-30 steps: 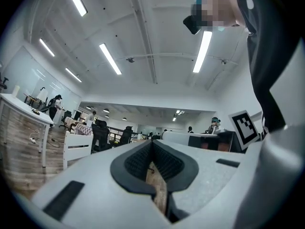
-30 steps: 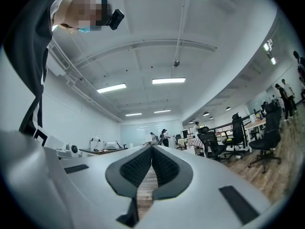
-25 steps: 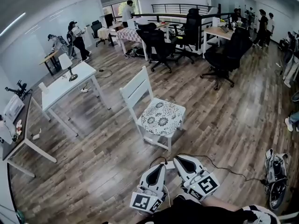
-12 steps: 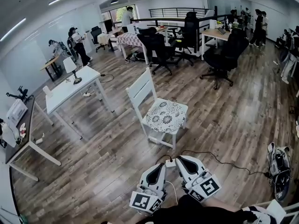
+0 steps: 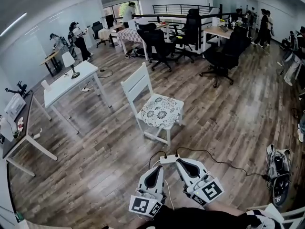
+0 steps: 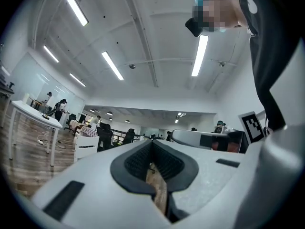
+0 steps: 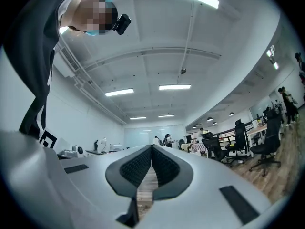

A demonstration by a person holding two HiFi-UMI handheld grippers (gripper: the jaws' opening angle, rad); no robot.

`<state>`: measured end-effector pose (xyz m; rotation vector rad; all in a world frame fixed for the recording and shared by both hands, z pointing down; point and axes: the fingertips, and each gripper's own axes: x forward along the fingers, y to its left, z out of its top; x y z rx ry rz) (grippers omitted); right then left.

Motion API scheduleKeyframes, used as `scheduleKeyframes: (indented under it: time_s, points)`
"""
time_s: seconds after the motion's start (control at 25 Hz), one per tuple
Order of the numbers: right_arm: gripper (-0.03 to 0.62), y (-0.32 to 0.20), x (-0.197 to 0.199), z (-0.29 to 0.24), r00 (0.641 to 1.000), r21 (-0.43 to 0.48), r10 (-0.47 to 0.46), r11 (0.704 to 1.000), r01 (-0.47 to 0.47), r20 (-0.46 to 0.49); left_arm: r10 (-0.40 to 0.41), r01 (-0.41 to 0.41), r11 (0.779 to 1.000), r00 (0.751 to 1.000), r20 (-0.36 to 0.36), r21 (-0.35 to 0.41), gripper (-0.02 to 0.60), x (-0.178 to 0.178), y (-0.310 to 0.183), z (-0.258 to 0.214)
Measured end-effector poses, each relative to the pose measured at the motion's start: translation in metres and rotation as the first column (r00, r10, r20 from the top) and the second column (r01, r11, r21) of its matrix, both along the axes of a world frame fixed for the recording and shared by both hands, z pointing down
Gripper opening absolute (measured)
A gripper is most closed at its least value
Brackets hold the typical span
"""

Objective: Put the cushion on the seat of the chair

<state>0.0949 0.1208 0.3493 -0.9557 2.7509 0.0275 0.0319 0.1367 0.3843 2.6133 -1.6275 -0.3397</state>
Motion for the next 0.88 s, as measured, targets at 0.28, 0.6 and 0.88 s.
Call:
scheduleKeyframes:
  time_s: [0.28, 0.6, 0.88]
  points:
    - [0.02, 0.028, 0.044, 0.015, 1.0, -0.038, 0.01, 0.999, -0.011, -0.009, 0.043, -0.043, 0.999, 0.999, 0.007, -0.033, 0.006, 0.054, 0.03, 0.013]
    - [0.02, 0.044, 0.061, 0.018, 1.0, -0.052, -0.017, 0.999, 0.016, -0.021, 0.049, -0.049, 0.998, 0.999, 0.018, -0.033, 0.006, 0.077, 0.043, 0.011]
    - [0.02, 0.046, 0.064, 0.018, 0.999, -0.046, -0.031, 0.998, 0.03, -0.027, 0.059, -0.058, 0.998, 0.998, 0.026, -0.037, 0.006, 0.085, 0.045, 0.012]
